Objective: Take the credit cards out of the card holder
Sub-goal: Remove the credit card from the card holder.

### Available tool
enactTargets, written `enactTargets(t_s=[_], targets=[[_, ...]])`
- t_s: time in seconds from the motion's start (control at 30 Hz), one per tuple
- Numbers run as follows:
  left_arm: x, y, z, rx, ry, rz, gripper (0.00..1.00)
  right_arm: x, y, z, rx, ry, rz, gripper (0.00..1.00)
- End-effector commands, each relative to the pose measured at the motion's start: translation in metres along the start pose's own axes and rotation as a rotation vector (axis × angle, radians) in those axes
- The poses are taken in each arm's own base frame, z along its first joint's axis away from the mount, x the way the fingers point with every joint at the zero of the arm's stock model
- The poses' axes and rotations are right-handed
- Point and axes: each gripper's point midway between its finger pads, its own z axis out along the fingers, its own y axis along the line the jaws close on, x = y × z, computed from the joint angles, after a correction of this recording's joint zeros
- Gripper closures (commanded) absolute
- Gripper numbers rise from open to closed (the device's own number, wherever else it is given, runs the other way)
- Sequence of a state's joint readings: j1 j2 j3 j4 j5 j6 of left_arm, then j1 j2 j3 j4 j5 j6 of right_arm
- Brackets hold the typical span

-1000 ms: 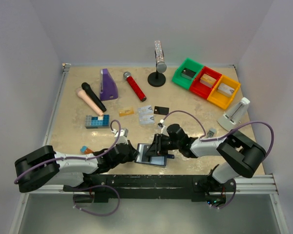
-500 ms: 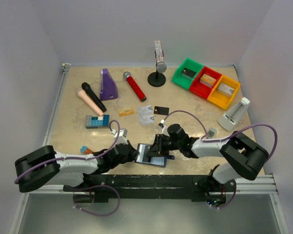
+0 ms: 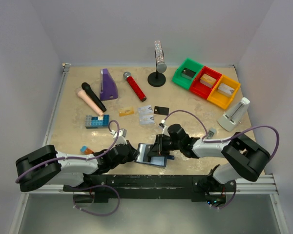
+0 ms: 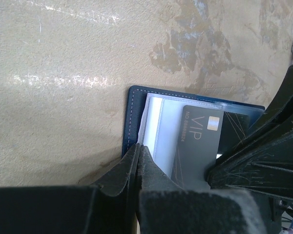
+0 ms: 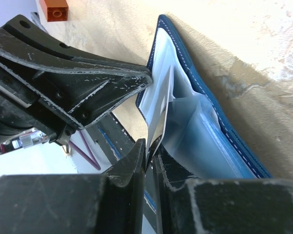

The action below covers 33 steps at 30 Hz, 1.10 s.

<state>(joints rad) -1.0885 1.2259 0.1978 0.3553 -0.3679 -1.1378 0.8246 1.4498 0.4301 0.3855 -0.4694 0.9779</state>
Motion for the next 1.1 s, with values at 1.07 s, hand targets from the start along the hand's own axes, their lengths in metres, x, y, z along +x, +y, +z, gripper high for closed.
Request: enactTargets(t_s=[1.07], targets=[[0.022,0.098,-0.034,-0.309,0.074,0.093,1.0,-0.004,-0.004,-0.016,0.014,-0.036,-0.023,1.0]])
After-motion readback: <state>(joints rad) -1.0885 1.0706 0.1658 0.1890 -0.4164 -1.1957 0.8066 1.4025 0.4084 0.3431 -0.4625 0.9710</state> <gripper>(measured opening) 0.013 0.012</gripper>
